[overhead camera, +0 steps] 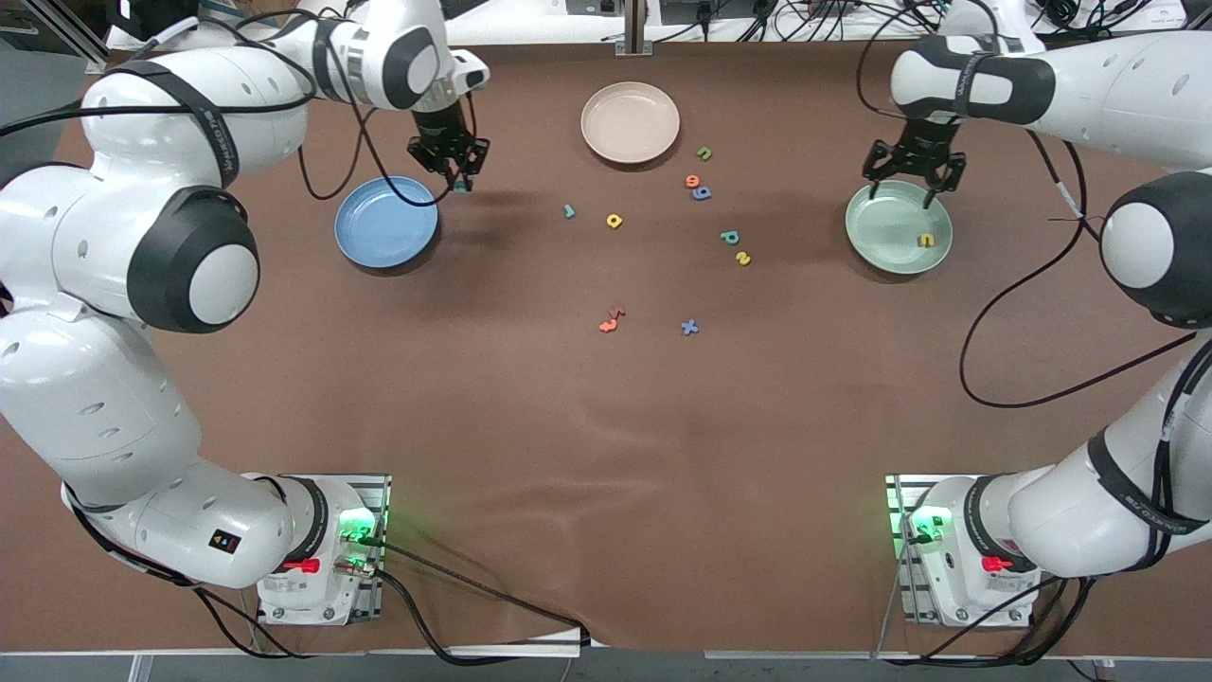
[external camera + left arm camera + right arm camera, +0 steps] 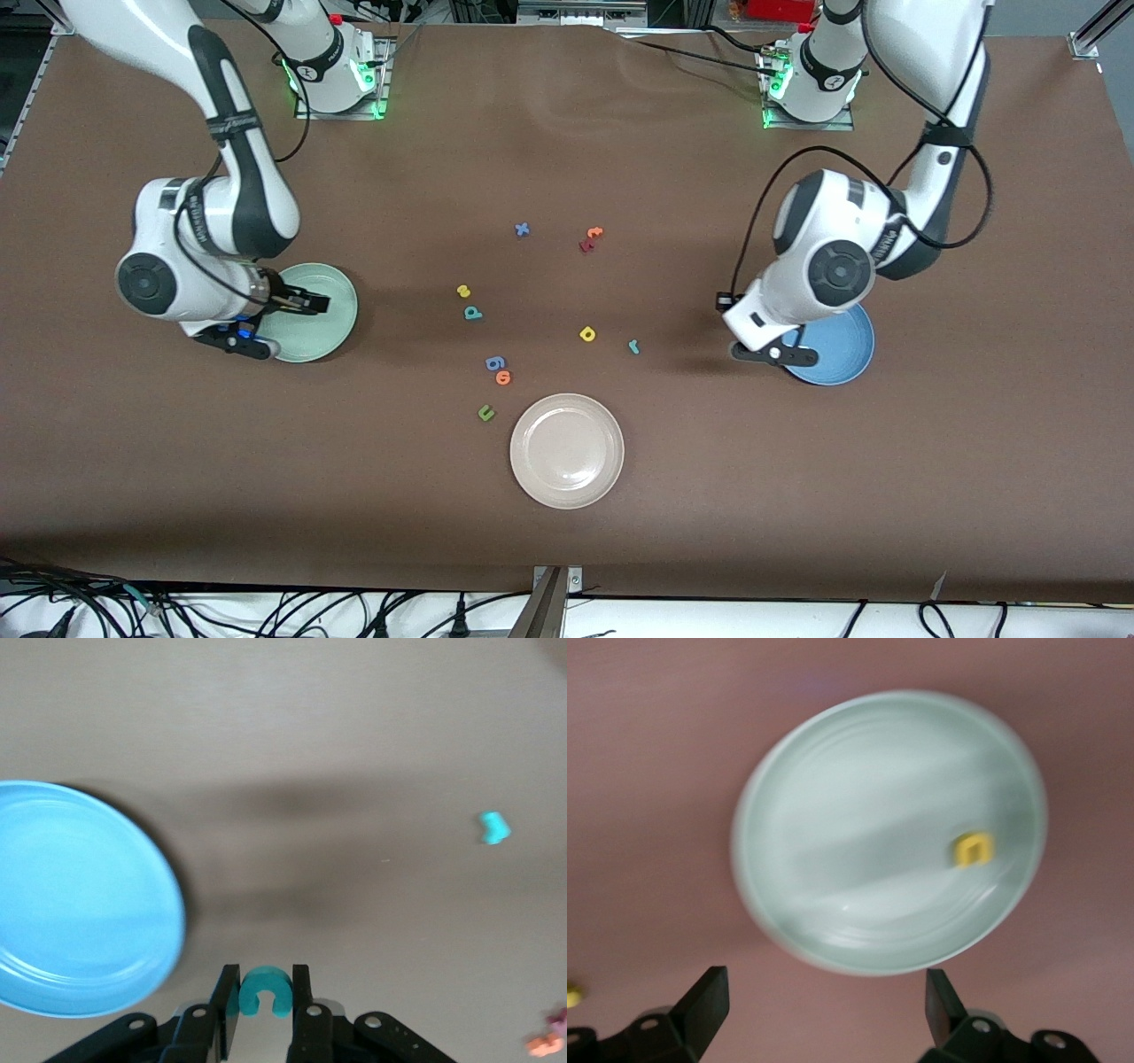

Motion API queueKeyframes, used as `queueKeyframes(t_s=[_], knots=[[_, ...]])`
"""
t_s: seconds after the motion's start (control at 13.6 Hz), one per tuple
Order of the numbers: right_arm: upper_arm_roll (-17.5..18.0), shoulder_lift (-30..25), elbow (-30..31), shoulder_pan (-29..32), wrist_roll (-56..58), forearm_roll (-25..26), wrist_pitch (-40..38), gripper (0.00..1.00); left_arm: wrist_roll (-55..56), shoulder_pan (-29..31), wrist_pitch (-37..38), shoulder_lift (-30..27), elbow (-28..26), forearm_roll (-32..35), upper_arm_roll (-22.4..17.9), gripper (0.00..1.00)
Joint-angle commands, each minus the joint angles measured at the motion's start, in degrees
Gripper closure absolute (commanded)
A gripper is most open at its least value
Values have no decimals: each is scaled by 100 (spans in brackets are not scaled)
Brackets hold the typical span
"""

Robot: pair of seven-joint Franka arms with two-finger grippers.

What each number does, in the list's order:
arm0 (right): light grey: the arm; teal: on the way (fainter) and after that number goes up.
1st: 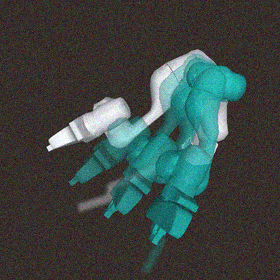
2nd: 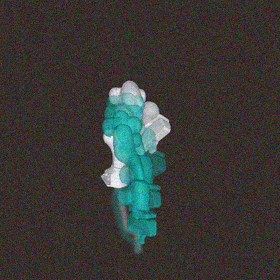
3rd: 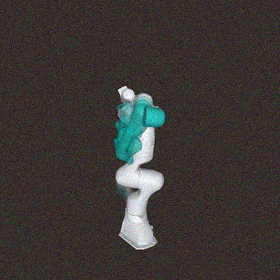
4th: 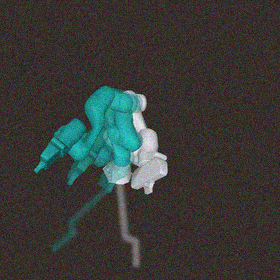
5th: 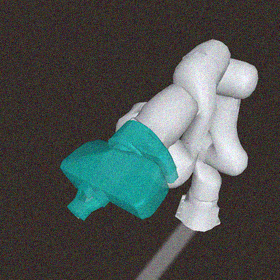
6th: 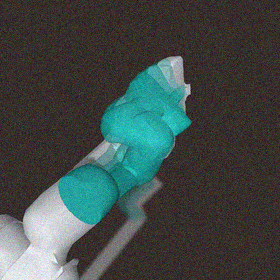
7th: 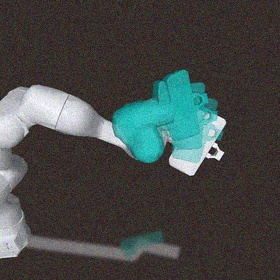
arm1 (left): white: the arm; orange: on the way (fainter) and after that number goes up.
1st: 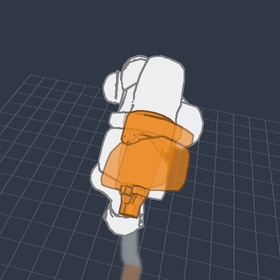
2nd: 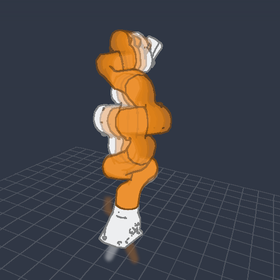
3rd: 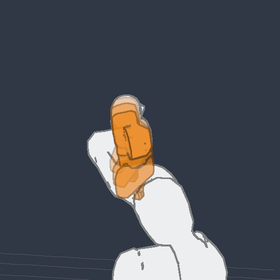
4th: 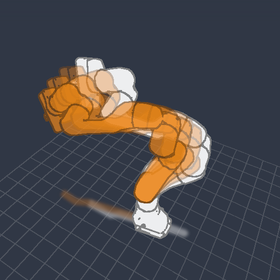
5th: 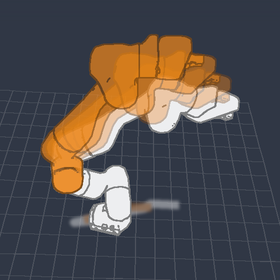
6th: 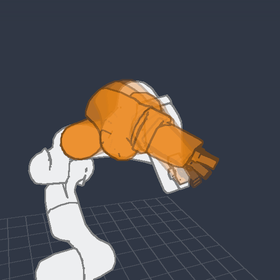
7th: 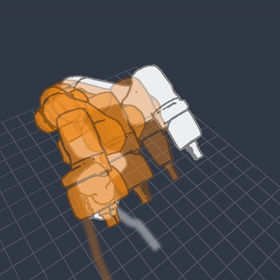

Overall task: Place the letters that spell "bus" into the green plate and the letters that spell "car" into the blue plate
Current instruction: 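Carry the green letter to the blue plate while the right gripper reaches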

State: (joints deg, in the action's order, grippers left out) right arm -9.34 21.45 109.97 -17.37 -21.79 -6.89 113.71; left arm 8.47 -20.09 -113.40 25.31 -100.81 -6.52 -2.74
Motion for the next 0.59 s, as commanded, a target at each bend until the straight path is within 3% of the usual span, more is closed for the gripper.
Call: queueKeyframes(t_s=[0.0, 0.22, 0.52], knots=[[642, -141, 51, -3, -955, -58, 1, 2, -634, 461, 178, -158, -123, 352, 72, 91], [1336, -37, 60, -29, -2176, -50, 431, 2, -1214, 839, 178, -132, -123, 379, 63, 96], [1444, 358, 78, -590, -3224, -32, 1204, 2, -1444, 1130, 117, -18, -62, 546, 63, 96]])
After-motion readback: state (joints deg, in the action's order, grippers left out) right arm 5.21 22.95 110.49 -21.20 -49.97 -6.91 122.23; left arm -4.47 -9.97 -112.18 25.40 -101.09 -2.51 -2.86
